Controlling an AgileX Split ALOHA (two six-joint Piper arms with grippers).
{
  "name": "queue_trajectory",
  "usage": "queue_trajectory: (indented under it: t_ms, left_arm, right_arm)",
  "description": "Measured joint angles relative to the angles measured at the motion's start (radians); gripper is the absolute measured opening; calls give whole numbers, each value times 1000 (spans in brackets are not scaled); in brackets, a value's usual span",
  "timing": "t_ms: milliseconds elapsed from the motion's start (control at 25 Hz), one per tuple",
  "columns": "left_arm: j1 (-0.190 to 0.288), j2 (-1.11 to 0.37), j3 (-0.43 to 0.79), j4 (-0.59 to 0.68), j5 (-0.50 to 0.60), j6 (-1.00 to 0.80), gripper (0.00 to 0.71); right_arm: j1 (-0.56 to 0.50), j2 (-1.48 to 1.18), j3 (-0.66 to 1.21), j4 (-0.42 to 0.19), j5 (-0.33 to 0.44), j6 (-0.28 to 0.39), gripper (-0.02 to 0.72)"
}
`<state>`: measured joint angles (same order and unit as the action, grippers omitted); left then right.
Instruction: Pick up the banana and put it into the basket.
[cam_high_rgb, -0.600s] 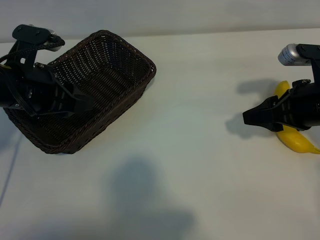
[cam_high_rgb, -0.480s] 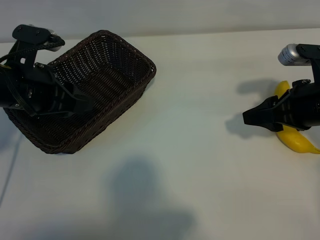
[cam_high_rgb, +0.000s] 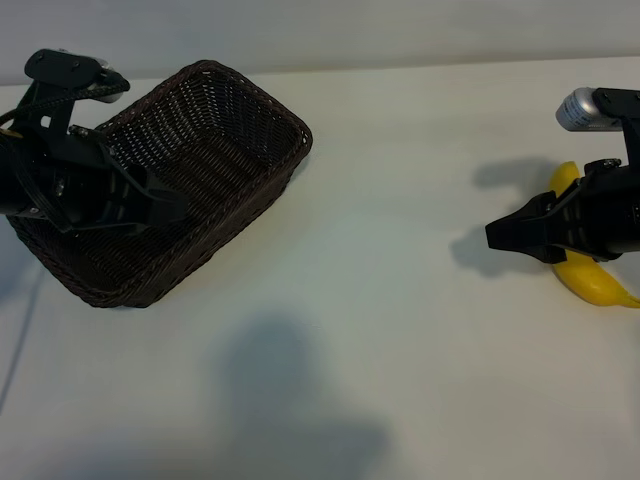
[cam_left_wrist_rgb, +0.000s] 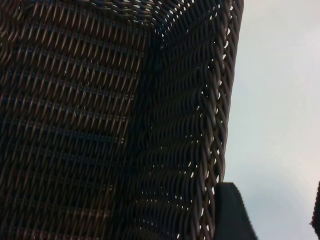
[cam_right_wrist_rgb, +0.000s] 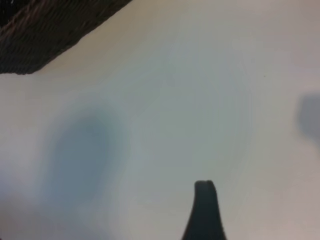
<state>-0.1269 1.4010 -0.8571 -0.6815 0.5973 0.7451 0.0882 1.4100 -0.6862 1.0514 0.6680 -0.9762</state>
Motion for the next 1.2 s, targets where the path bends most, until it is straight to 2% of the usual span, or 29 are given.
queue_trajectory:
  t_ms: [680,960,1080,1200]
  left_arm:
    - [0,0,0,1,-48,-13,441]
    - [0,0,-5,12,10,-100,545]
    - [0,0,-40,96,53,-214,564]
    - [0,0,-94,248,91,-423,564]
  right_arm:
    - [0,0,0,0,0,0,569]
    - [0,0,0,0,0,0,569]
    - [0,0,0,0,0,0,569]
    - [0,0,0,0,0,0,569]
